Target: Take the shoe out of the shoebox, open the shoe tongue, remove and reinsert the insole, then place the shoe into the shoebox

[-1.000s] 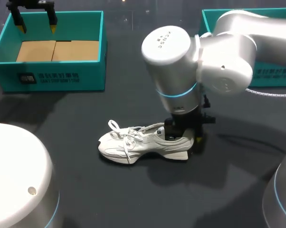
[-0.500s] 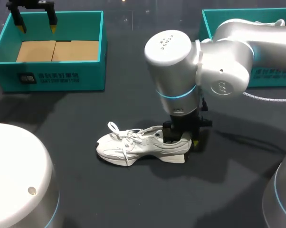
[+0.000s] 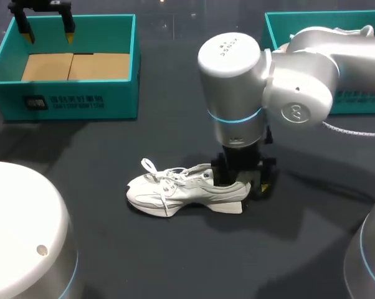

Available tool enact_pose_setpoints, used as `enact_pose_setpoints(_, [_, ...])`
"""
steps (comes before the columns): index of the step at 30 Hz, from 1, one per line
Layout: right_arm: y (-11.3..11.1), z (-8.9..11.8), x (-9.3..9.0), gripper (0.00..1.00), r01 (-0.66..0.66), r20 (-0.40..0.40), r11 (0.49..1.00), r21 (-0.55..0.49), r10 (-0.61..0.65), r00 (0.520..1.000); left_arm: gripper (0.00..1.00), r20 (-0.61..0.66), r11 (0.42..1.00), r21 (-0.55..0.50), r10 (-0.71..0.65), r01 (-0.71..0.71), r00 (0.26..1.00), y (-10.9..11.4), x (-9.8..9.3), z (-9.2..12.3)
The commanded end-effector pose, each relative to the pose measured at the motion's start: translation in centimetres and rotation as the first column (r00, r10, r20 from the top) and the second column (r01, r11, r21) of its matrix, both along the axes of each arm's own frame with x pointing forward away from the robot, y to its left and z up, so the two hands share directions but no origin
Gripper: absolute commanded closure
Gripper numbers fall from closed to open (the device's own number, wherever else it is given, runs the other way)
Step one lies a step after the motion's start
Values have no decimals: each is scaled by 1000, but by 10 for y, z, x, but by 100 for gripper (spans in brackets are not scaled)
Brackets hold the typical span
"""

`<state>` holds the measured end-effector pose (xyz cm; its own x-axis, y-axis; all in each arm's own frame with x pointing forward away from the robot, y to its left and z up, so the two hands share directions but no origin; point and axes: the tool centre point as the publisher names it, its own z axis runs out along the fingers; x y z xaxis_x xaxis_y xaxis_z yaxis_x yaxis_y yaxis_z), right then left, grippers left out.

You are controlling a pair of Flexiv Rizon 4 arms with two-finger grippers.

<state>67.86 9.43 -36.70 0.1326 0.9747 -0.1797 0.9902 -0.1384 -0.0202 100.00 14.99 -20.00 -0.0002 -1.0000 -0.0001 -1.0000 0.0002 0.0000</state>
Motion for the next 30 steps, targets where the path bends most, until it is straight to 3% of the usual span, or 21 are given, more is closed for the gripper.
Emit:
enact_pose_setpoints(1, [-12, 34, -5, 0, -19, 8, 999, 29, 19, 1000, 0, 0, 1000, 0, 0, 0, 1000, 0, 0, 0])
enact_pose_setpoints(8, [-23, 83, -8, 0, -157, -17, 975, 160, 161, 987, 0, 0, 1000, 0, 0, 0, 1000, 0, 0, 0])
enact_pose_setpoints(12, [-29, 106, -13, 0, -277, 15, 934, 225, 281, 960, 0, 0, 1000, 0, 0, 0, 1000, 0, 0, 0])
enact_pose_setpoints(15, [-35, 119, -15, 0, -403, 50, 842, 359, 414, 909, 0, 0, 1000, 0, 0, 0, 1000, 0, 0, 0])
enact_pose_setpoints(17, [-38, 124, -16, 0, -537, 80, 720, 439, 564, 822, 0, 0, 1000, 0, 0, 0, 1000, 0, 0, 0])
enact_pose_setpoints(18, [-38, 123, -19, 0, -556, 10, 761, 334, 587, 810, 0, 0, 1000, 0, 0, 0, 1000, 0, 0, 0])
enact_pose_setpoints(27, [-38, 123, -19, 0, -556, 10, 761, 334, 587, 810, 0, 0, 1000, 0, 0, 0, 1000, 0, 0, 0])
enact_pose_setpoints(29, [-43, 123, -24, 0, -645, 172, 620, 447, 648, 742, 0, 0, 1000, 0, 0, 0, 1000, 0, 0, 0])
enact_pose_setpoints(30, [-45, 122, -27, 0, -676, 210, 594, 435, 663, 718, 0, 0, 1000, 0, 0, 0, 1000, 0, 0, 0])
